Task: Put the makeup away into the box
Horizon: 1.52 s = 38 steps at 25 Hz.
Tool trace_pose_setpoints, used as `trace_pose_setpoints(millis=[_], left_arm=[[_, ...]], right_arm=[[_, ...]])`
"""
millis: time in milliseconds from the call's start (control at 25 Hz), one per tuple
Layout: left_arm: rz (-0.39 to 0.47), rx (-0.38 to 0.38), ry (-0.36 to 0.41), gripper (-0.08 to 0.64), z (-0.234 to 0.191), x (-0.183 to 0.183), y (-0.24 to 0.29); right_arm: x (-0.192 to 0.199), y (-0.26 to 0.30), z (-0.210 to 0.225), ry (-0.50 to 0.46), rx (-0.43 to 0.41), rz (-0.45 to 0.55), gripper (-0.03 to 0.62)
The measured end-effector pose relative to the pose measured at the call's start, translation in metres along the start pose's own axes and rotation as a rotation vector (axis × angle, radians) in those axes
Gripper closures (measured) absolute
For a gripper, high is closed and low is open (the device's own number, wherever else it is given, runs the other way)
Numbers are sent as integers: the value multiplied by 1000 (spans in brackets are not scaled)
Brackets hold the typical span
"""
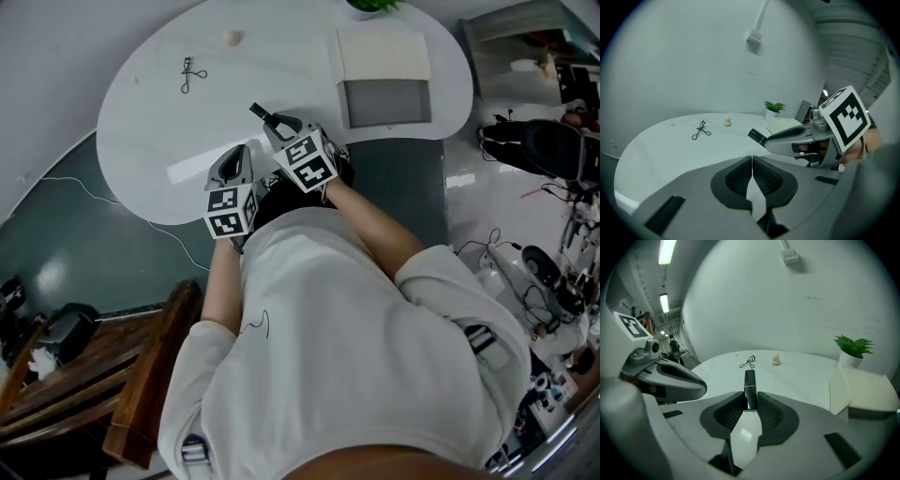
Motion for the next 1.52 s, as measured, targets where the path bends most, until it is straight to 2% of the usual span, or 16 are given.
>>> trace_pose_setpoints(millis=[280,560,1000,1520], left_arm=[[9,78,75,538,23,-19,20],[16,154,117,538,50,-33,40],[12,261,170,538,100,-52,70],[-7,361,221,538,169,-61,113]], right_arm=[[-7,-31,31,66,83,46,503],[-7,-59,56,72,156,76,503],[-3,-113,102,114,272,89,503],[20,-167,160,168,374,105,503]])
Point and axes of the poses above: the fingertips, and each gripper's own axes: y forward along the fingers, z to its right, x out of its underside, the point moved 6 cm from there along -y, backward along the fingers, and after that the axes turned 10 degrees about z, right-handed, at the moved point
